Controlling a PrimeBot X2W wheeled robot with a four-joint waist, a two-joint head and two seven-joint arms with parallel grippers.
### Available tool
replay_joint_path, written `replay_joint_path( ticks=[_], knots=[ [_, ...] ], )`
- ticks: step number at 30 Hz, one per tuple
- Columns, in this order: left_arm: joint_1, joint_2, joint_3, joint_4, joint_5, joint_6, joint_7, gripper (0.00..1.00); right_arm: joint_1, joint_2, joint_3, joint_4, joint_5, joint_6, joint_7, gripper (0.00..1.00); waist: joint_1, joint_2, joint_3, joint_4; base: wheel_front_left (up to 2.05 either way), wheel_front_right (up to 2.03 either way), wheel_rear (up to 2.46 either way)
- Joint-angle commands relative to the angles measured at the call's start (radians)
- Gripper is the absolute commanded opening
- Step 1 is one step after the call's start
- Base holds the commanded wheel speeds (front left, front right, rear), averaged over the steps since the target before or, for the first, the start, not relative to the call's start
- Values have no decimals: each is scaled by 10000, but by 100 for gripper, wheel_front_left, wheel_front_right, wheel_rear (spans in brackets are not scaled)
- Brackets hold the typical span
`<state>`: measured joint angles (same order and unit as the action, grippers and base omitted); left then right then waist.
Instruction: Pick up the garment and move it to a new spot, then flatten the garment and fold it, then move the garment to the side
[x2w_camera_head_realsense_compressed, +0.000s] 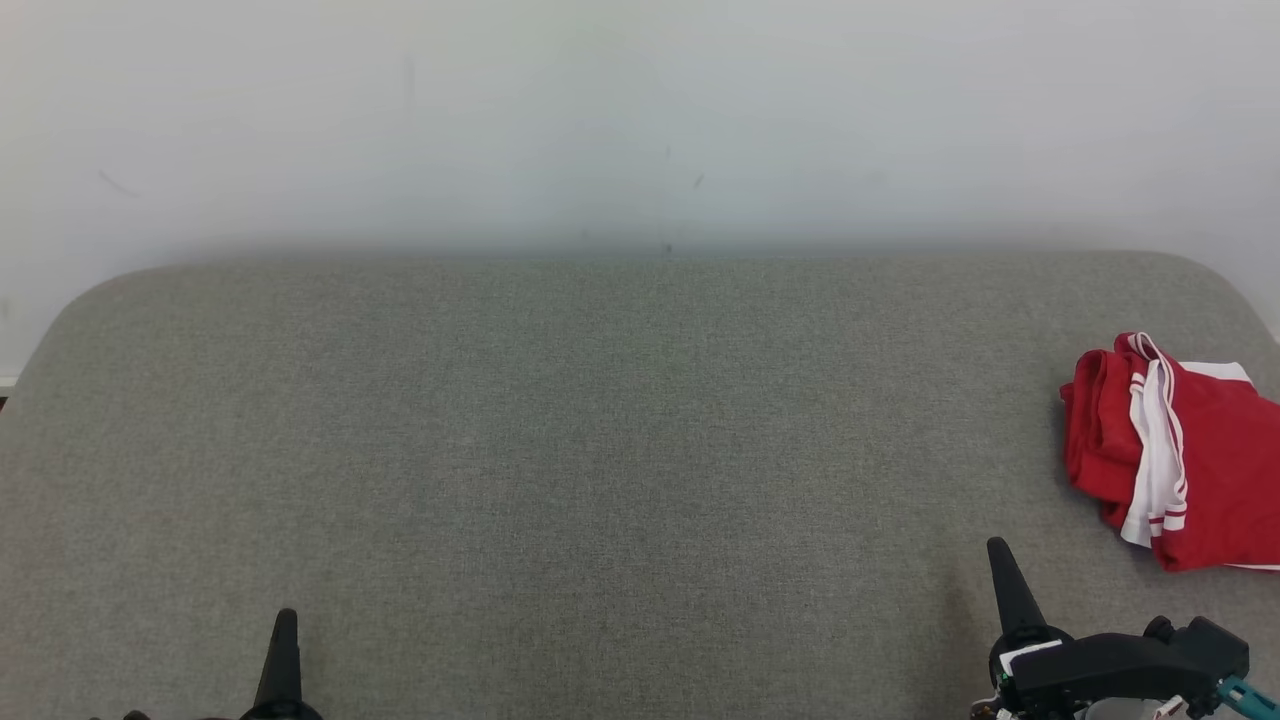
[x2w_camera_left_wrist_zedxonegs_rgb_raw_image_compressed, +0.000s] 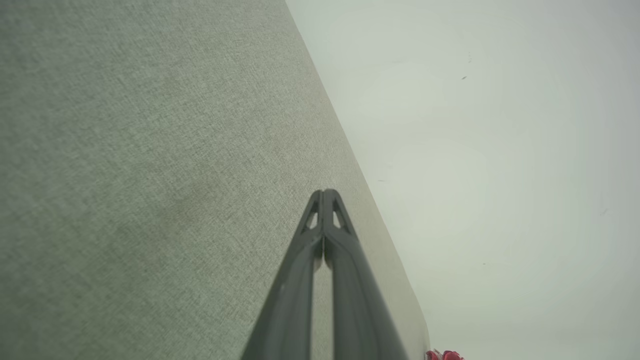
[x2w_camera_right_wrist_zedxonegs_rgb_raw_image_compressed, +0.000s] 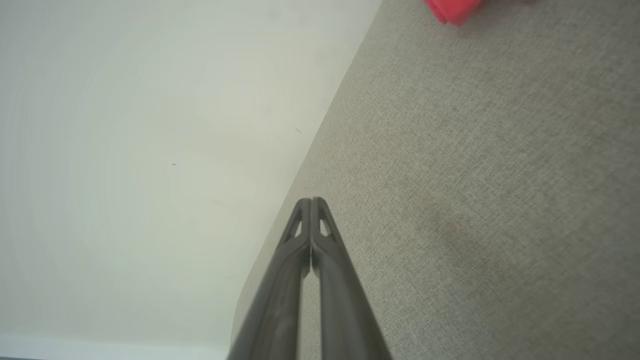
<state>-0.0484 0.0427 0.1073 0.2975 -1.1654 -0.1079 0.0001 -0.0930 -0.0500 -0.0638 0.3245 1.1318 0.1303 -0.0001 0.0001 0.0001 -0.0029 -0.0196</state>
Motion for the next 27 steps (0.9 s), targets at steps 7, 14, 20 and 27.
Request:
replay_joint_path(
  ticks=[7, 14, 20, 27],
  knots=[
    [-275, 77, 46, -193, -853, -87, 221, 0, -152, -3, -115, -247, 940, 5, 208, 0, -1, -1, 8, 28, 0, 0, 0],
    [-369, 80, 54, -268, -1582, -130, 411, 0, -154, -3, -194, -372, 1723, 5, 402, 0, -1, -1, 17, 56, 0, 0, 0],
    [-415, 83, 58, -311, -1997, -155, 525, 0, -160, -3, -241, -437, 2171, 5, 523, 0, -1, -1, 22, 74, 0, 0, 0],
    [-448, 84, 63, -368, -2561, -169, 667, 0, -169, -3, -307, -522, 2778, 6, 666, 0, -1, -1, 30, 99, 0, 0, 0]
  ],
)
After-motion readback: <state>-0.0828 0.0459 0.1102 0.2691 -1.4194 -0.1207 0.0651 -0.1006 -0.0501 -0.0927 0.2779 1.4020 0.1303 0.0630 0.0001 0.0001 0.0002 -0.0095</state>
